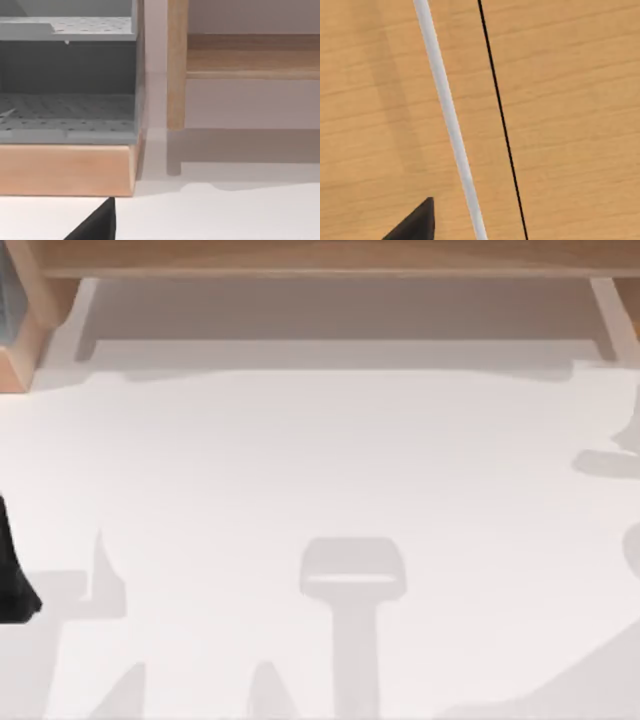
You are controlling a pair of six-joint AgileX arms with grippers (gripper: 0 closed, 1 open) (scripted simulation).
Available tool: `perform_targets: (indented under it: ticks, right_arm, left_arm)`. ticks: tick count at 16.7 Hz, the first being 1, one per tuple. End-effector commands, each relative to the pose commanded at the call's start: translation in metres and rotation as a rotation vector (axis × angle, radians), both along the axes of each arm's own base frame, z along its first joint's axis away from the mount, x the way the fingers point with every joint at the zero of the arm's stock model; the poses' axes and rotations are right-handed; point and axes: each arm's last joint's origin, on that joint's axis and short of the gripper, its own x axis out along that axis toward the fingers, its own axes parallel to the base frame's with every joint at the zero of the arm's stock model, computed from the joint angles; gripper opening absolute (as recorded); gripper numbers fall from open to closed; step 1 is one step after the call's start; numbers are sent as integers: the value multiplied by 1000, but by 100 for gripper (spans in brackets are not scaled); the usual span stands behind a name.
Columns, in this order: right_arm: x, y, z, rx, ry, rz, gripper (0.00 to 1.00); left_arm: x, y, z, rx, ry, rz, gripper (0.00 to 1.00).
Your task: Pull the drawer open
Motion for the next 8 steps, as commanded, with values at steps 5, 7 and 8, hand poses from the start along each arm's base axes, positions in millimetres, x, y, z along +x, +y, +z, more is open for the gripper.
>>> perform_targets:
  ticks: [5, 7, 8]
  right_arm:
    - [20, -8, -36, -197, -3, -5, 100]
    - [21, -8, -37, -205, -4, -5, 100]
    - [21, -8, -37, -205, -4, -5, 100]
  left_arm:
    - [0, 0, 0, 0, 0, 0, 100]
    - [0, 0, 0, 0, 0, 0, 100]
    - [0, 0, 0, 0, 0, 0, 100]
